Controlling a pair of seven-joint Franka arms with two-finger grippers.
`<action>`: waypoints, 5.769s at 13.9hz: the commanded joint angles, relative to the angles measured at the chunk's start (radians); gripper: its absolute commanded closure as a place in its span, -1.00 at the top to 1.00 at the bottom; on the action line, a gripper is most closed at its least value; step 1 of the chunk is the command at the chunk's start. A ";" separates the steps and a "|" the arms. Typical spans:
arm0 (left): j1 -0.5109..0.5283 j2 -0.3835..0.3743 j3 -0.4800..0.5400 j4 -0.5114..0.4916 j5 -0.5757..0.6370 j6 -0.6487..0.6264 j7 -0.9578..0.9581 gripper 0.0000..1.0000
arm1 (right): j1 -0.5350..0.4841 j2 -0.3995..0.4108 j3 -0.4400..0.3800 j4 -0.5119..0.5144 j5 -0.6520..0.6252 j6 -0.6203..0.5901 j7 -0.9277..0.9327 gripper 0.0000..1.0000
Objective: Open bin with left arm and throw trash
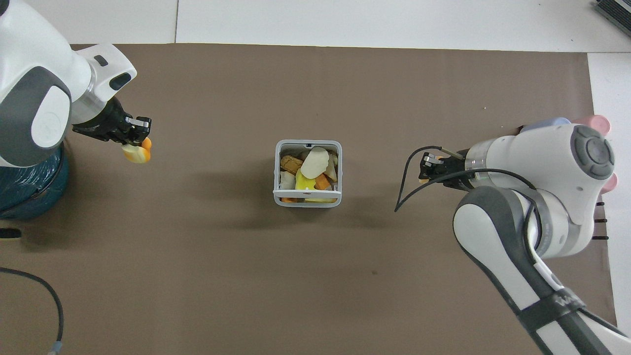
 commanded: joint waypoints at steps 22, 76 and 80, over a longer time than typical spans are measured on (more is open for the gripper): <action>-0.243 -0.055 0.003 -0.160 -0.220 0.425 -0.522 -1.00 | 0.200 0.150 -0.007 0.213 -0.304 0.174 0.380 1.00; 0.053 -0.207 0.016 -0.047 0.002 -0.041 -0.004 1.00 | -0.158 -0.126 -0.047 0.361 -0.396 -0.618 -0.356 1.00; 0.053 -0.232 0.016 -0.050 0.000 -0.040 -0.012 1.00 | -0.159 -0.126 -0.047 0.361 -0.396 -0.616 -0.360 1.00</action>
